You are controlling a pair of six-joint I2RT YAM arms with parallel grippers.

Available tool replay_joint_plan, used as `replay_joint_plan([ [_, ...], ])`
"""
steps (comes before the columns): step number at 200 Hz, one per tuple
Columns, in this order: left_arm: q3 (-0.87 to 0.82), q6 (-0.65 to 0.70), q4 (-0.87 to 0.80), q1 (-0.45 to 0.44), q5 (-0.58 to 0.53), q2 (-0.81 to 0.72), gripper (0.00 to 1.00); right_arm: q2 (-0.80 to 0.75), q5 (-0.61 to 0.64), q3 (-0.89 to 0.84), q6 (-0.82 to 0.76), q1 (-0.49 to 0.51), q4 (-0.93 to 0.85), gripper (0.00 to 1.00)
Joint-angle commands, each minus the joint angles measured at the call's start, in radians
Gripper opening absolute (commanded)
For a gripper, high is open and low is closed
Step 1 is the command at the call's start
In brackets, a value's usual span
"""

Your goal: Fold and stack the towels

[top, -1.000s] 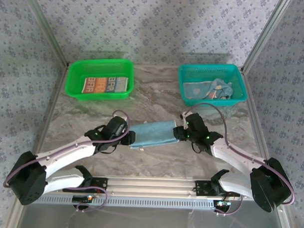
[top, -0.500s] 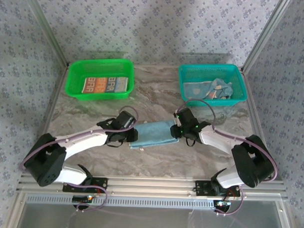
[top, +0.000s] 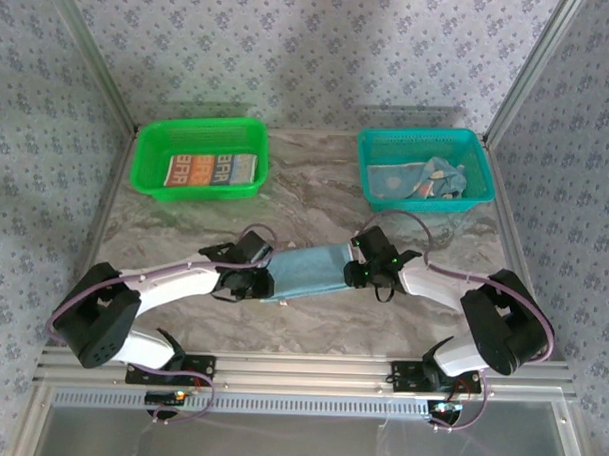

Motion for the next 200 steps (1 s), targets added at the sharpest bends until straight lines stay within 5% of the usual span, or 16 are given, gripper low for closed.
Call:
replay_joint_plan([
  [1,0.062,-0.037,-0.111,0.041,-0.023,-0.048,0.36,-0.032,0.012,0.047,-0.007,0.007,-0.072,0.35],
  [36,0.095,-0.096,-0.155,0.103,-0.012,-0.036,0.47,-0.017,0.011,0.073,-0.016,0.003,-0.053,0.36],
  [200,0.225,-0.308,-0.221,0.040,-0.064,0.182,0.47,-0.044,-0.035,0.048,-0.051,-0.041,0.010,0.39],
])
